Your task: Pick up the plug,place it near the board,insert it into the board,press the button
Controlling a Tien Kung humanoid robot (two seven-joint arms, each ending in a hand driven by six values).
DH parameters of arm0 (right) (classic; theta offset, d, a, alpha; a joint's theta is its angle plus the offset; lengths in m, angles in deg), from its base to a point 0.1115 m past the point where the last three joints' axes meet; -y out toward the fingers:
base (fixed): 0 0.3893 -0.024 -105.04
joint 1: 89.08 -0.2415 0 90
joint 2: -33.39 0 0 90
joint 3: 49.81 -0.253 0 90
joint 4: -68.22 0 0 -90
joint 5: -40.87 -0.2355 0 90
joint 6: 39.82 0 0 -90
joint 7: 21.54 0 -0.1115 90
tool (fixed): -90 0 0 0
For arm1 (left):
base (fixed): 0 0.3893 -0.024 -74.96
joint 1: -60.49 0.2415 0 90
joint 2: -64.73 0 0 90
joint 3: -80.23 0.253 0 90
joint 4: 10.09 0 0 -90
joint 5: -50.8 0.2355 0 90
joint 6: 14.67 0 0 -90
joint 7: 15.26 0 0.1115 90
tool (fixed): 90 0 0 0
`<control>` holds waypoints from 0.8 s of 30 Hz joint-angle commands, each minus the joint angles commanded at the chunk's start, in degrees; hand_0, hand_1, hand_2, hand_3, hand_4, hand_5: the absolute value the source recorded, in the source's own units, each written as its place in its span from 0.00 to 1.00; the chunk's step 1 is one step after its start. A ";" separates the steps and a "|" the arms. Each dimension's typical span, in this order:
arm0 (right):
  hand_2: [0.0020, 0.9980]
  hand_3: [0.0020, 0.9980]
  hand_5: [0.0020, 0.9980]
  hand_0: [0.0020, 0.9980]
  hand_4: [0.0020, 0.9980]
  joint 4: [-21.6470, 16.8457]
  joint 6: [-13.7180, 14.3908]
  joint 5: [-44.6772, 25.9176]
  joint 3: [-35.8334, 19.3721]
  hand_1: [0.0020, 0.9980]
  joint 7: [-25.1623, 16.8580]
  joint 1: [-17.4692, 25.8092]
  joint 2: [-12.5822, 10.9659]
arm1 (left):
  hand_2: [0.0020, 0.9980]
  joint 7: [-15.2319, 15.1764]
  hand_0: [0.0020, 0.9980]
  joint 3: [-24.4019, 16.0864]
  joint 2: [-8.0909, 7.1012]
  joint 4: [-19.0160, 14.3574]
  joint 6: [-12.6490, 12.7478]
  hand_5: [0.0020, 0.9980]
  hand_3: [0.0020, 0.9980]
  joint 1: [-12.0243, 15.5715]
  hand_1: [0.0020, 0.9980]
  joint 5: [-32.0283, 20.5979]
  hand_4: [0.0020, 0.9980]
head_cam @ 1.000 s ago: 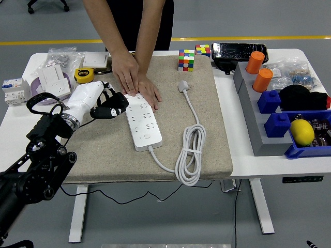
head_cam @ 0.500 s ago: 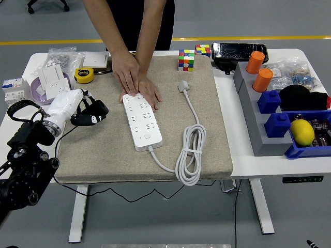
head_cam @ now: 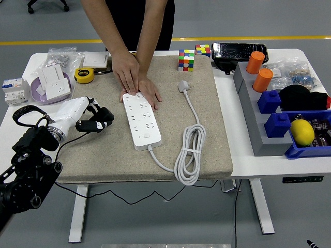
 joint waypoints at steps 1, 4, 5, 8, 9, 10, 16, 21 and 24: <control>0.75 0.79 0.91 0.82 1.00 0.00 0.00 0.04 -0.03 0.75 0.01 0.00 -0.02 | 0.71 -0.04 0.67 -0.06 0.04 0.03 -0.15 0.64 0.70 0.04 0.78 -0.13 1.00; 0.75 0.79 0.91 0.81 1.00 0.00 0.00 0.05 0.05 0.75 0.00 0.00 -0.09 | 0.80 -0.19 0.74 -0.16 0.10 0.05 -0.52 0.72 0.81 0.12 0.87 -0.60 1.00; 0.75 0.79 0.91 0.81 1.00 0.00 0.00 0.10 0.03 0.75 0.01 0.01 -0.10 | 0.80 -0.19 0.74 -0.20 0.10 0.05 -0.81 0.72 0.81 0.14 0.87 -0.74 1.00; 0.75 0.79 0.91 0.81 1.00 0.00 -0.02 0.10 0.14 0.75 0.01 0.07 -0.11 | 0.89 -0.25 0.83 -0.31 0.02 0.04 -1.70 0.91 0.89 0.25 0.95 -1.43 1.00; 0.75 0.79 0.91 0.81 1.00 0.00 -0.02 0.12 0.15 0.75 0.02 0.10 -0.09 | 0.89 -0.27 0.83 -0.38 -0.02 -0.03 -2.08 0.91 0.89 0.31 0.95 -1.80 1.00; 0.75 0.79 0.91 0.81 1.00 0.00 -0.03 0.15 0.13 0.75 0.03 0.11 -0.08 | 0.89 -0.31 0.83 -0.44 -0.04 -0.07 -2.25 0.91 0.89 0.36 0.95 -2.11 1.00; 0.75 0.79 0.91 0.81 1.00 0.00 -0.04 0.22 0.21 0.75 0.07 0.18 -0.02 | 0.90 -1.58 0.85 -3.69 1.13 -3.11 -1.43 1.00 0.90 2.60 0.96 -10.70 1.00; 0.75 0.79 0.91 0.81 1.00 0.00 -0.06 0.37 0.16 0.75 0.10 0.29 0.11 | 0.97 -4.12 0.87 -9.21 4.16 -8.02 1.38 1.00 0.92 6.05 0.97 -22.15 1.00; 0.75 0.79 0.91 0.81 1.00 0.00 -0.06 0.53 0.01 0.75 0.12 0.38 0.17 | 0.97 -4.83 0.87 -11.49 5.23 -10.06 1.59 1.00 0.92 7.94 0.97 -29.27 1.00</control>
